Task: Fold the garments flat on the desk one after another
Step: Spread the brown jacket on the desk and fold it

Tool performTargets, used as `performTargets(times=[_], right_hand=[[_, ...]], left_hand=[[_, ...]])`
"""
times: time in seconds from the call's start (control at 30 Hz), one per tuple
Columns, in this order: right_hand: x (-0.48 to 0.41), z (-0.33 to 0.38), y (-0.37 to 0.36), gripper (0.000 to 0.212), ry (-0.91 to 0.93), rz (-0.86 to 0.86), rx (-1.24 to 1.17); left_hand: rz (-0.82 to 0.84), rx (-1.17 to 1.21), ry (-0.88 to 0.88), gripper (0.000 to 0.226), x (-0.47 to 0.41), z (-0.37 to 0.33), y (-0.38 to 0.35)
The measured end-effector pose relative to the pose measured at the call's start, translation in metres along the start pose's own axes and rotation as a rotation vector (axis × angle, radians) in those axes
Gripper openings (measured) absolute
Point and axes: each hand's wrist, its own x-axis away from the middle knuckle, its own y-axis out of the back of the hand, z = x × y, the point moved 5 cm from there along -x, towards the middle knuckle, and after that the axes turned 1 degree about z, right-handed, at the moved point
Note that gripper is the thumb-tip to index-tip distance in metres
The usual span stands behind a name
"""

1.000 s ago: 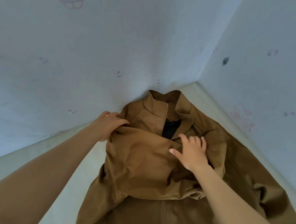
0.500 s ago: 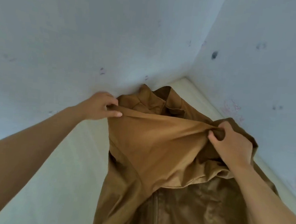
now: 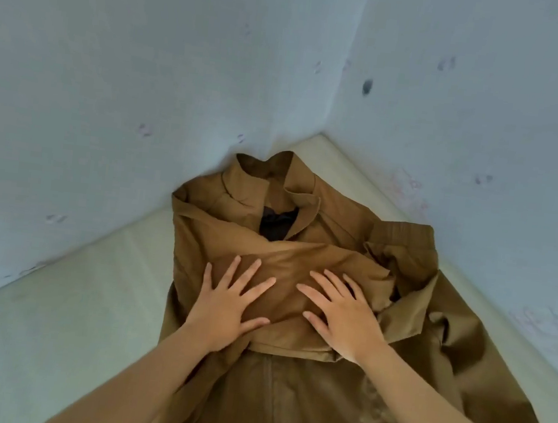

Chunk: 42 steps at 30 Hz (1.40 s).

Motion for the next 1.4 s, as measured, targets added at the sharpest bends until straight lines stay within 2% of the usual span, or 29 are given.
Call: performTargets(times=[0.03, 0.1, 0.17, 0.27, 0.33, 0.37, 0.43, 0.47, 0.5, 0.53, 0.6, 0.63, 0.7, 0.77, 0.83, 0.87, 0.93, 1.0, 1.07, 1.13, 1.17, 1.27, 1.4], right_hand=[[0.003, -0.012, -0.007, 0.053, -0.087, 0.046, 0.006], [0.012, -0.033, -0.008, 0.060, -0.216, 0.013, 0.039], [0.017, -0.042, 0.004, 0.056, -0.281, -0.050, 0.148], [0.035, -0.060, 0.044, 0.051, -0.474, -0.282, 0.134], [0.050, -0.082, 0.066, 0.066, -0.702, -0.385, -0.118], [0.055, -0.100, 0.064, 0.077, -0.823, -0.423, -0.363], [0.058, -0.127, 0.053, 0.098, -1.050, -0.448, -0.873], [0.057, -0.131, 0.048, 0.104, -1.116, -0.433, -1.079], [0.052, -0.133, 0.044, 0.100, -1.109, -0.378, -1.229], [0.046, -0.130, 0.045, 0.084, -1.081, -0.310, -1.305], [0.037, -0.129, 0.046, 0.048, -1.028, -0.231, -1.373], [0.035, -0.128, 0.048, 0.040, -1.008, -0.238, -1.403], [0.037, -0.127, 0.060, 0.034, -0.938, -0.349, -1.543], [0.043, -0.133, 0.080, 0.025, -0.828, -0.519, -1.822], [0.052, -0.145, 0.101, 0.031, -0.703, -0.685, -2.092], [0.056, -0.153, 0.112, 0.038, -0.656, -0.753, -2.150], [0.058, -0.167, 0.120, 0.042, -0.631, -0.821, -2.115], [0.054, -0.172, 0.100, 0.037, -0.775, -0.779, -1.968], [0.055, -0.173, 0.063, 0.034, -1.044, -0.742, -1.911], [0.060, -0.171, 0.034, 0.037, -1.252, -0.728, -1.986], [0.062, -0.169, 0.025, 0.039, -1.292, -0.728, -2.041], [0.064, -0.167, 0.014, 0.044, -1.258, -0.752, -2.162], [0.058, -0.162, 0.021, 0.045, -1.173, -0.802, -2.170]], left_hand=[[0.013, -0.041, 0.049, 0.073, 0.004, 0.010, -0.011], [0.030, -0.050, 0.131, 0.080, 0.007, 0.025, -0.015], [0.055, -0.040, 0.197, 0.082, 0.007, 0.038, -0.012], [0.145, -0.059, 0.260, 0.085, 0.005, 0.050, -0.004], [0.219, -0.042, 0.290, 0.084, 0.004, 0.052, 0.004], [0.243, -0.033, 0.311, 0.085, 0.003, 0.051, 0.008], [0.190, -0.024, 0.334, 0.081, -0.001, 0.038, 0.022], [0.101, -0.013, 0.318, 0.072, -0.004, 0.027, 0.031], [-0.013, 0.028, 0.282, 0.061, -0.008, 0.016, 0.040], [-0.128, 0.104, 0.236, 0.052, -0.013, 0.005, 0.049], [-0.309, 0.247, 0.137, 0.049, -0.027, -0.013, 0.065], [-0.349, 0.276, 0.103, 0.051, -0.037, -0.019, 0.071], [-0.335, 0.235, 0.102, 0.052, -0.059, -0.021, 0.079], [-0.209, 0.148, 0.196, 0.048, -0.079, -0.012, 0.077], [-0.127, 0.080, 0.265, 0.033, -0.089, 0.002, 0.080], [-0.164, 0.084, 0.289, 0.027, -0.091, 0.008, 0.084], [-0.365, 0.150, 0.407, 0.025, -0.087, 0.024, 0.099], [-0.519, 0.187, 0.551, 0.025, -0.081, 0.036, 0.107], [-0.574, 0.175, 0.603, 0.021, -0.081, 0.031, 0.107], [-0.638, 0.158, 0.524, 0.028, -0.077, 0.009, 0.106], [-0.660, 0.148, 0.432, 0.031, -0.074, -0.007, 0.103], [-0.549, 0.098, 0.204, 0.033, -0.055, -0.056, 0.074], [-0.082, 0.037, 0.356, 0.075, -0.042, -0.050, 0.010]])
